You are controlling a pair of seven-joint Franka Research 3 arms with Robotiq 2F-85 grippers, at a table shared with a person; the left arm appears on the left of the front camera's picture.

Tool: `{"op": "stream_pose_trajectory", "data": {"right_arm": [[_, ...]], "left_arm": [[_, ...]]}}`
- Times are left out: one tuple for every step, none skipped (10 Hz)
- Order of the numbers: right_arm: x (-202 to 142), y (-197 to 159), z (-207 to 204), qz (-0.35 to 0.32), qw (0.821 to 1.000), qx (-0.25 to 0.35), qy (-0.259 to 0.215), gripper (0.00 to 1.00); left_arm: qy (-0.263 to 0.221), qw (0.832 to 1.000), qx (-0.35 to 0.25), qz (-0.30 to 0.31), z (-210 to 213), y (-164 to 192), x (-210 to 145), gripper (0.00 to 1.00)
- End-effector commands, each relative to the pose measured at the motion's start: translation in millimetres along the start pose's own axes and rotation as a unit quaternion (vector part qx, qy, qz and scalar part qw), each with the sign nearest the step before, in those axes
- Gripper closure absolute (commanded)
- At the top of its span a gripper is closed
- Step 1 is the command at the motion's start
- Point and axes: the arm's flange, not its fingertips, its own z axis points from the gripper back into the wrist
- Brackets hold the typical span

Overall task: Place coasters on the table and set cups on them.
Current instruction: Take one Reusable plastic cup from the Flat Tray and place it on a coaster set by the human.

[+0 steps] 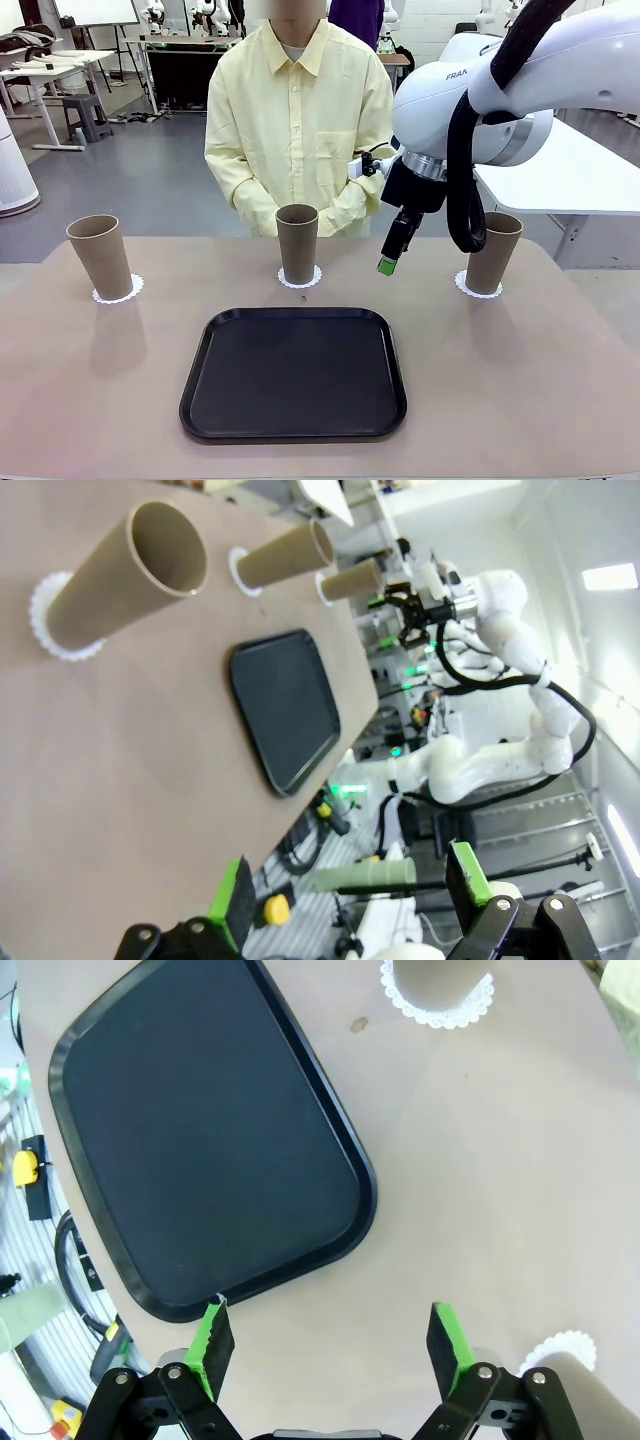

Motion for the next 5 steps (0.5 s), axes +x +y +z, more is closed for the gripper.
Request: {"op": "stream_pose_trajectory", "data": {"right_arm": [[0, 0, -4, -0.001, 1.000, -0.005, -0.003, 0.00], [0, 0, 0, 0.000, 1.000, 0.000, 0.000, 0.00], [-30, 16, 11, -0.049, 0.998, -0.003, -0.030, 0.00], [-52, 25, 20, -0.092, 0.995, 0.010, -0.049, 0.00], [-78, 37, 27, -0.137, 0.989, 0.041, -0.041, 0.00]], "left_arm": [[-0.002, 1.000, -0.001, 0.002, 2, -3, 0, 0.00], [-0.002, 1.000, -0.001, 0.002, 2, -3, 0, 0.00], [-0.002, 1.000, -0.001, 0.002, 2, -3, 0, 0.00], [-0.002, 1.000, -0.001, 0.002, 2, -3, 0, 0.00], [-0.002, 1.000, -0.001, 0.002, 2, -3, 0, 0.00]]}}
